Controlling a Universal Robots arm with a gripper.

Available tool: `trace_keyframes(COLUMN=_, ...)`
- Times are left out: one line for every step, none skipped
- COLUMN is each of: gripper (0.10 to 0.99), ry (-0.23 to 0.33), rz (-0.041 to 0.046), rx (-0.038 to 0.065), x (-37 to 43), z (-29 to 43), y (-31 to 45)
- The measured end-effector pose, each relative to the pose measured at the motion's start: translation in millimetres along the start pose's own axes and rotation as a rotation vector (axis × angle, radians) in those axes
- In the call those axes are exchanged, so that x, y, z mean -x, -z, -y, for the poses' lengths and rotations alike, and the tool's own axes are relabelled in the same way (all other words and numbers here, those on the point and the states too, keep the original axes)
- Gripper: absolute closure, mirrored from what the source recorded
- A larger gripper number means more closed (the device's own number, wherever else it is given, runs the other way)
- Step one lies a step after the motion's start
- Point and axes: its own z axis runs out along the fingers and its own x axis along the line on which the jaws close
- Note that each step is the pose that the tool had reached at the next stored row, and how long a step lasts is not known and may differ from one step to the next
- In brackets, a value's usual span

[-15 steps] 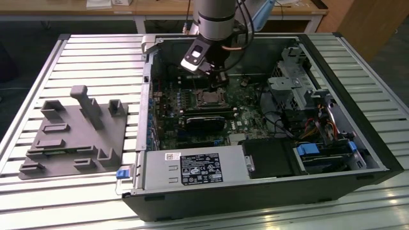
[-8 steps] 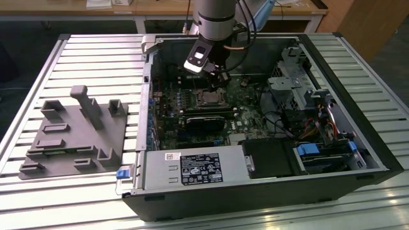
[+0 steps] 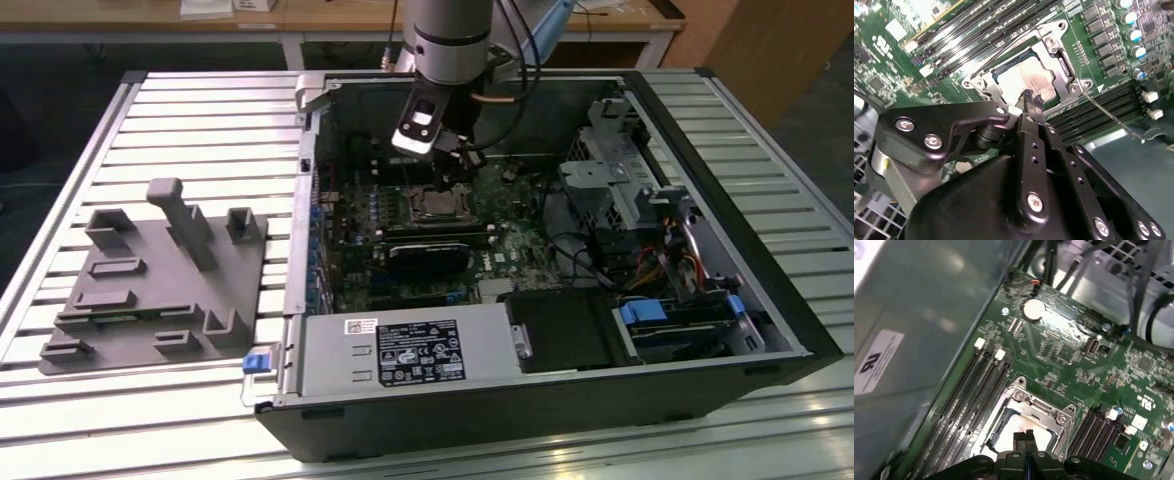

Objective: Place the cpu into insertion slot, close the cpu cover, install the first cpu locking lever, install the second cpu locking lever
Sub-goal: 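Close the cpu cover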

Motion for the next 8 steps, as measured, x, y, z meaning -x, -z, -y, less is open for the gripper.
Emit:
trace_keyframes(gripper=0.98, ry=0.017, rz=-0.0007, rx=0.0, x=0.0, z=0.0, y=0.0)
trace_keyframes(gripper=0.98, ry=0.032, rz=-0.0014, rx=0.001, x=0.0, z=0.0, y=0.0)
trace_keyframes(gripper=0.98, ry=0.048, rz=-0.0021, rx=0.001, x=0.0, z=0.0, y=0.0)
trace_keyframes(gripper=0.98, ry=0.065, rz=-0.0028, rx=0.001, x=0.0, z=0.0, y=0.0)
trace_keyframes(gripper=0.98, ry=0.082, rz=-0.0036, rx=0.002, x=0.0, z=0.0, y=0.0)
trace_keyframes(gripper=0.98, ry=0.099, rz=-0.0043, rx=0.002, x=0.0, z=0.0, y=0.0)
trace_keyframes(gripper=0.98, ry=0.117, rz=-0.0051, rx=0.002, x=0.0, z=0.0, y=-0.1)
trace_keyframes(gripper=0.98, ry=0.135, rz=-0.0058, rx=0.003, x=0.0, z=0.0, y=0.0)
